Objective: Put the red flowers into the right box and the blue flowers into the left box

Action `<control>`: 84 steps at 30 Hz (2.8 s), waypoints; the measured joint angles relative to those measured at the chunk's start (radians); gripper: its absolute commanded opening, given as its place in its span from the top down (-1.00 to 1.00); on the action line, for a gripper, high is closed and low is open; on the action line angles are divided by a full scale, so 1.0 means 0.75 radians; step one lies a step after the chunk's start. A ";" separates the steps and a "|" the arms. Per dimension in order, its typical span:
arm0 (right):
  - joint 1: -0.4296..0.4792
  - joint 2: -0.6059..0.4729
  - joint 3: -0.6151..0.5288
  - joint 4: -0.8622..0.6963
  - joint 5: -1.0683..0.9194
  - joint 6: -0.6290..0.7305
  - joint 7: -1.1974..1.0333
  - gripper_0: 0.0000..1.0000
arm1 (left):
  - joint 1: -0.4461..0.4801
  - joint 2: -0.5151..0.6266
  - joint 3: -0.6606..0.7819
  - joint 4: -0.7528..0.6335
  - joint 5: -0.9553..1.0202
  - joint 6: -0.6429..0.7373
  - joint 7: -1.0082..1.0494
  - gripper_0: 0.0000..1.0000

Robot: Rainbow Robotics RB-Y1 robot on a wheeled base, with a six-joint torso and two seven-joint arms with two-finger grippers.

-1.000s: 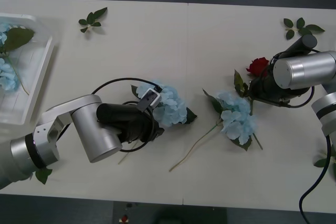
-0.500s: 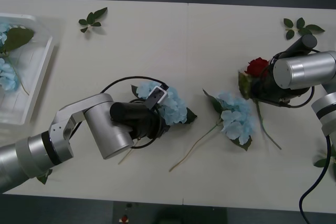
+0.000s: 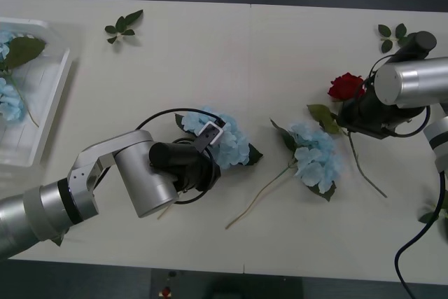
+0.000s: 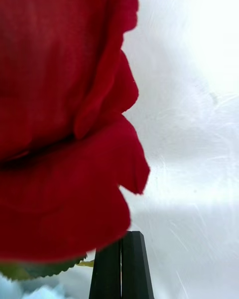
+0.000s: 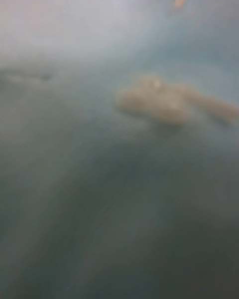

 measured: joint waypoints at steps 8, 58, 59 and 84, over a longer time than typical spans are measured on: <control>0.000 -0.001 -0.190 -0.208 0.000 0.191 0.006 1.00 | 0.000 0.000 0.000 0.001 0.000 0.000 0.005 1.00; 0.001 -0.045 -0.196 -0.098 -0.021 0.028 0.186 -1.00 | 0.386 0.499 1.513 0.319 0.081 0.370 0.014 -0.46; 0.001 -0.045 -0.185 -0.088 -0.021 0.014 0.186 -1.00 | 0.386 0.499 1.513 0.319 0.082 0.369 0.014 -0.53; 0.001 -0.041 -0.056 0.052 0.057 -0.159 0.260 -1.00 | 0.391 0.351 1.315 -0.415 0.264 0.397 -0.028 -1.00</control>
